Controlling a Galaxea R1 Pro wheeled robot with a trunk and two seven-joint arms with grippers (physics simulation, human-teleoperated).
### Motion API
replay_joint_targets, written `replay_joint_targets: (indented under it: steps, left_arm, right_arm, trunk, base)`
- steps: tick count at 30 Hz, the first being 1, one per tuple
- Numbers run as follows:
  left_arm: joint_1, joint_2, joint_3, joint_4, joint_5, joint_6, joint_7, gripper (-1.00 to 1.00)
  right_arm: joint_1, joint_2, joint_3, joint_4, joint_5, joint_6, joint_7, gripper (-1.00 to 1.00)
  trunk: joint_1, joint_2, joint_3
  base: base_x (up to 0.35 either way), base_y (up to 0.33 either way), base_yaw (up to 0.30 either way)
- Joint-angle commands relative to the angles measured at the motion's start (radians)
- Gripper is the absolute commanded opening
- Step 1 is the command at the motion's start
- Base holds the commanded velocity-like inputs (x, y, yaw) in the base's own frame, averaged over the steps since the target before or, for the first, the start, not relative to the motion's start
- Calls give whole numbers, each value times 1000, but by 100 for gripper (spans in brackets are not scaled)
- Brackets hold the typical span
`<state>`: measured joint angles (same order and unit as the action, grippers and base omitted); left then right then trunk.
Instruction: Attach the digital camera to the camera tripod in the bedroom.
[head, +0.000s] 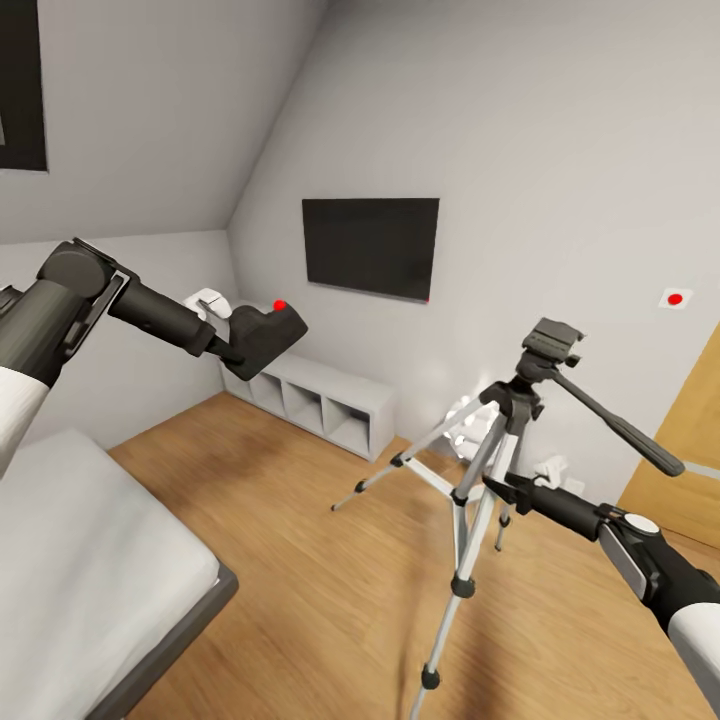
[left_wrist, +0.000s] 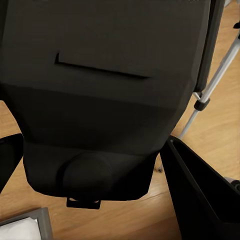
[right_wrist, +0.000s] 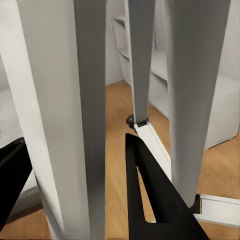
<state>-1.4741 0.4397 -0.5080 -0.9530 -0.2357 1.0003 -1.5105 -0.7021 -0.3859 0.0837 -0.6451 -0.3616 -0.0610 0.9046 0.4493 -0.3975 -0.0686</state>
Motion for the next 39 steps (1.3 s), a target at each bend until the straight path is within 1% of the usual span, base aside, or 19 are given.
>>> replay_joint_targets:
  steps: [1, 8, 9, 11, 12, 13, 14, 15, 17, 19, 23, 32, 35, 38, 39]
  left_arm:
    - [-1, 1, -1, -1, -10, 11, -10, -100]
    - [-1, 1, -1, -1, -10, 11, -10, -100]
    - [-1, 1, -1, -1, -10, 11, -10, -100]
    - [0, 1, -1, -1, -10, 11, -10, -100]
    - [0, 1, -1, -1, -10, 11, -10, -100]
    - [0, 1, -1, -1, -10, 11, -10, -100]
    - [0, 1, -1, -1, -10, 11, -11, -100]
    - [0, 1, -1, -1, -10, 11, -11, -100]
    - [0, 1, -2, -1, -10, 11, -11, -100]
    - [0, 1, -2, -1, -10, 11, -11, -100]
    - [0, 1, -3, 0, -10, 11, -11, -100]
    - [0, 0, -4, -1, -9, 11, -12, -100]
    - [0, -4, -4, 0, -9, 11, -12, -100]
    - [0, -6, -4, 0, -8, 11, -13, -100]
    - [0, -6, -4, 0, -8, 11, -13, -100]
  right_arm:
    - [-2, -2, 6, 0, -22, -4, 5, -100]
    - [-2, -2, 13, -1, -21, -3, 49, -100]
    - [-2, -2, 14, -1, -16, -2, 57, -100]
    - [-2, -2, 14, -1, 5, -2, 61, -100]
    - [-2, -2, 14, -1, 31, -3, 62, -100]
    - [-2, -2, 14, -2, 46, -3, 62, -100]
    - [-2, -2, 13, -2, 77, -3, 63, -100]
    - [-2, 0, 12, -4, 120, -4, 62, -100]
    - [-4, 2, 11, -5, 149, -5, 61, -100]
    - [-6, 3, 11, -5, 164, -7, 62, -100]
    - [-10, 4, 11, -6, 178, -7, 61, -100]
    - [-30, 4, 14, -13, 224, -15, 76, -100]
    - [-32, 4, 14, -24, 228, -17, 119, -100]
    - [-32, 4, 14, -49, 229, -15, 187, -100]
    - [-32, 4, 13, -53, 229, -15, 200, -100]
  trunk:
    - [1, -3, -2]
    - [1, -3, -2]
    - [1, -3, -2]
    - [1, -3, -2]
    - [1, -3, -2]
    - [1, -3, -2]
    - [1, -3, -2]
    - [1, -3, -2]
    - [1, -3, -2]
    - [1, -3, -2]
    - [1, -3, -2]
    - [1, -3, -2]
    - [1, -3, -2]
    - [1, -3, -2]
    - [1, -3, -2]
  base:
    - [0, 0, 0]
    - [0, 0, 0]
    - [0, 0, 0]
    - [0, 0, 0]
    - [0, 0, 0]
    - [0, 0, 0]
    - [0, 0, 0]
    - [0, 0, 0]
    - [0, 0, 0]
    - [0, 0, 0]
    - [0, 0, 0]
    - [0, 0, 0]
    - [0, 0, 0]
    - [0, 0, 0]
    - [0, 0, 0]
